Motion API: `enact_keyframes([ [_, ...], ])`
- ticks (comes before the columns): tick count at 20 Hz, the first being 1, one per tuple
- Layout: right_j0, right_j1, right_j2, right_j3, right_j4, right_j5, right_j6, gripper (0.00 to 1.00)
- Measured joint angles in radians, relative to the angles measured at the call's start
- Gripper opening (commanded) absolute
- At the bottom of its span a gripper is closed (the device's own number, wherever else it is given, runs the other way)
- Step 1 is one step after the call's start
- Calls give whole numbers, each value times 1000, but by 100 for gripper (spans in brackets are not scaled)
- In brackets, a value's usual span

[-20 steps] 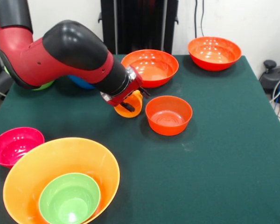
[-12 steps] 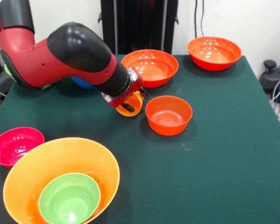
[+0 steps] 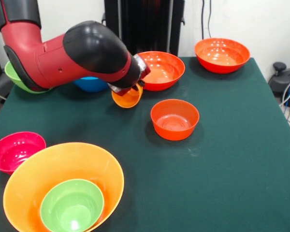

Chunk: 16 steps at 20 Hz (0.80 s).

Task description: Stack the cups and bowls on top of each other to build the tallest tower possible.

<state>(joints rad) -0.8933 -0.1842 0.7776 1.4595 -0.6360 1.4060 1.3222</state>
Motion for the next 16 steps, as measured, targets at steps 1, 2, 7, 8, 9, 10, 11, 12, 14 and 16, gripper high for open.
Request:
enact_keyframes([
  [1,4,-6,-4,-6,0,12,0,0],
  [2,6,-9,-7,-9,0,14,0,0],
  [7,24,-35,-27,-20,-6,7,0,0],
  [8,31,-46,-32,-20,-11,-1,1,0],
  [9,39,-58,-39,-20,-18,-13,4,0],
  [10,47,-71,-45,-20,-26,-25,6,0],
  [11,62,-93,-57,-20,-43,-50,14,0],
  [12,85,-123,-74,-19,-68,-88,28,0],
  [14,123,-167,-102,-18,-111,-155,57,0],
  [16,194,-241,-152,-14,-189,-287,134,0],
])
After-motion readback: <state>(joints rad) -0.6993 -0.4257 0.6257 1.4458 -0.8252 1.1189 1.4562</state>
